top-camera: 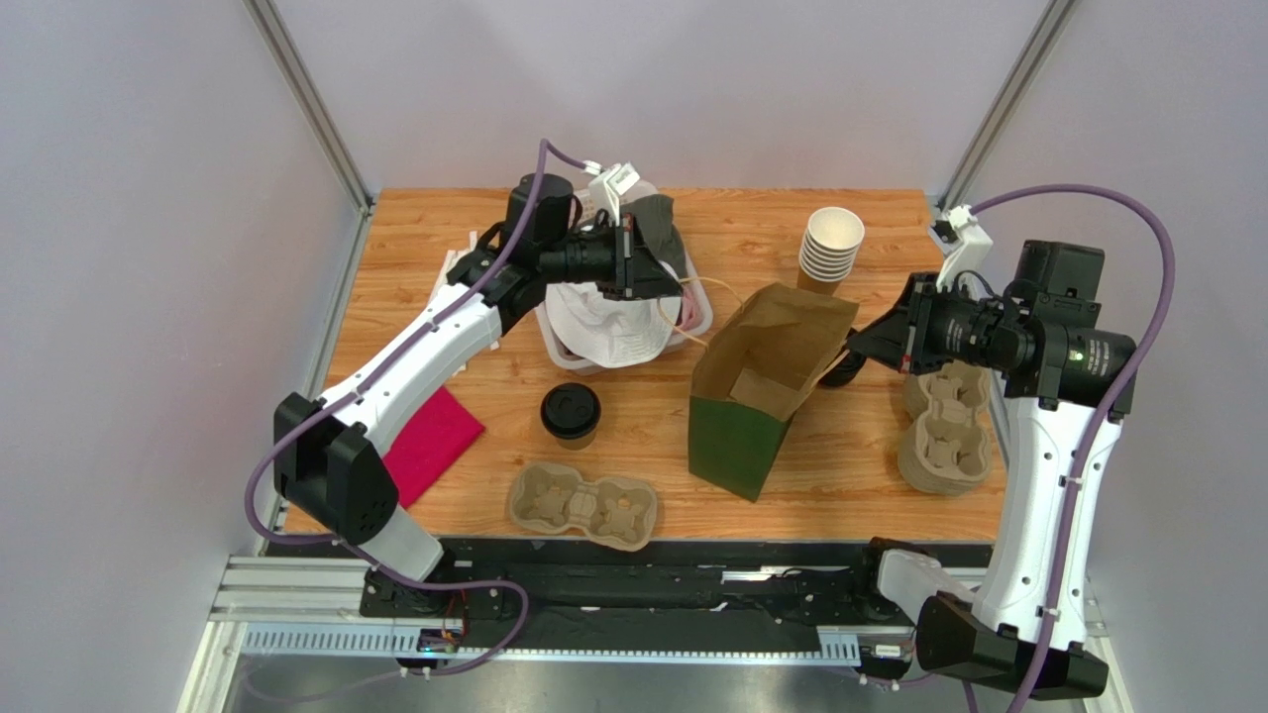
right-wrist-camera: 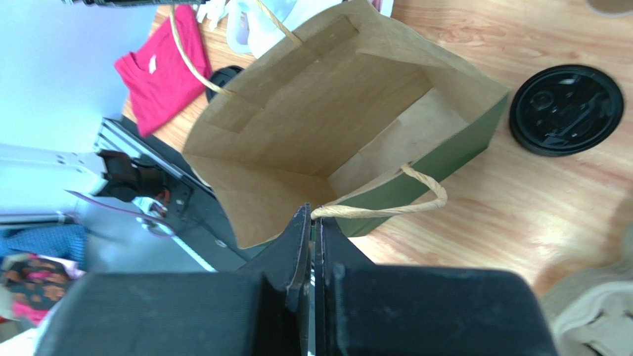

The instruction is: Pack the takeout coffee

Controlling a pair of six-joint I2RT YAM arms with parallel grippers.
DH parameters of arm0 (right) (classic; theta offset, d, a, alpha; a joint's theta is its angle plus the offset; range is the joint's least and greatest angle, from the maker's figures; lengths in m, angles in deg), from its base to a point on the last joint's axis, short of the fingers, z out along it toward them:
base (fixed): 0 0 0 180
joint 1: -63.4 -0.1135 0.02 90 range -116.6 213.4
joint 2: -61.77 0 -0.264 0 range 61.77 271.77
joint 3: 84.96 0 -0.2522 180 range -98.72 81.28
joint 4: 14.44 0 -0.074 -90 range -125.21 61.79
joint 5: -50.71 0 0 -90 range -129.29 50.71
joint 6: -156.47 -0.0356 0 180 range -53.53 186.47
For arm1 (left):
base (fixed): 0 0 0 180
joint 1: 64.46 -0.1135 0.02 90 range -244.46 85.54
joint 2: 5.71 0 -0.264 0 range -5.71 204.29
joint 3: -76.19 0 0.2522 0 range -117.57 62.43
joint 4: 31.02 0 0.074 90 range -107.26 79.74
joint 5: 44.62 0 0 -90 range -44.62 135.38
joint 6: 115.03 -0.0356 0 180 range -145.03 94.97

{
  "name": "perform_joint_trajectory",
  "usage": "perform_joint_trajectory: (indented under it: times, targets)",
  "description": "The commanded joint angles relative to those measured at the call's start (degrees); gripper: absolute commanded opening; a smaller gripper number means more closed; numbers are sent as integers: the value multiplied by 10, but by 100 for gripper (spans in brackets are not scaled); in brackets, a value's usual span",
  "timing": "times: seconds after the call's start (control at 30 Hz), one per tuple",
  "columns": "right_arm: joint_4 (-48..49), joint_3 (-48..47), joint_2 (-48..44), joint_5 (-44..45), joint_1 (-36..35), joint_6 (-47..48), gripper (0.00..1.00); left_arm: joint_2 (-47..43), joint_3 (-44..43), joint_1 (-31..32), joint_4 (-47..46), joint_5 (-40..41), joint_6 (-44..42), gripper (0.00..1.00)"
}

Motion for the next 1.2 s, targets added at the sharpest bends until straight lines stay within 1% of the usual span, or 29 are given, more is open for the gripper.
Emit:
perform_joint_trajectory:
  times: [0.0, 0.13, 0.2, 0.23, 0.27, 0.3, 0.37, 0.4, 0.47, 0.53, 0.57, 0.6, 0.67, 0.7, 0.8, 0.87, 0.97, 1.03, 1.1, 1.13, 1.17]
  targets:
    - [-111, 19, -16, -5, 7, 85, 0, -33, 13, -17, -23, 5, 15, 0]
    - [-108, 38, -7, 56, 8, 112, 0, -41, 24, -19, -24, 4, 15, 0]
    - [-109, 38, -3, 57, 9, 115, 0, -43, 32, -19, -27, 1, 16, 0]
    - [-113, 35, 5, 44, 9, 117, 2, -45, 33, -19, -28, -1, 18, 0]
    - [-115, 30, 8, 37, 9, 114, 7, -45, 35, -19, -33, -7, 23, 0]
    - [-119, 20, 12, 28, 10, 108, 22, -45, 35, -19, -34, -7, 25, 0]
    - [-120, 8, 20, 0, 9, 86, 37, -48, 38, -18, -46, -12, 32, 0]
    - [-119, 2, 23, -8, 9, 77, 53, -50, 39, -18, -49, -14, 35, 0]
    - [-117, -15, 29, -34, 10, 44, 62, -52, 38, -18, -51, -14, 36, 0]
    - [-93, -20, 27, -49, 10, 13, 68, -57, 38, -18, -52, -11, 38, 0]
    - [-82, -23, 26, -48, 10, -23, 72, -58, 39, -18, -52, -9, 38, 0]
    - [-58, -26, 27, -49, 10, -39, 73, -60, 40, -17, -53, -8, 41, 0]
    - [-41, -40, 38, -55, 10, -72, 75, -66, 42, -16, -56, -2, 45, 0]
    - [-27, -44, 41, -58, 10, -100, 75, -66, 41, -15, -56, 0, 45, 0]
    - [-5, -60, 50, -66, 10, -142, 75, -71, 36, -8, -49, 7, 45, 0]
    - [4, -64, 52, -88, 9, -160, 75, -73, 32, -2, -43, 15, 44, 0]
    - [34, -55, 48, -117, 5, -218, 77, -77, 23, 4, -35, 25, 42, 0]
    - [74, -30, 40, -114, -2, -267, 77, -76, 22, 7, -33, 30, 43, 0]
    - [125, 1, 33, -108, -6, -300, 74, -75, 21, 15, -33, 32, 45, 0]
    - [146, 14, 30, -106, -9, -344, 70, -76, 21, 20, -33, 33, 45, 0]
    - [188, 24, 26, -103, -12, -363, 70, -77, 21, 23, -31, 34, 43, 0]
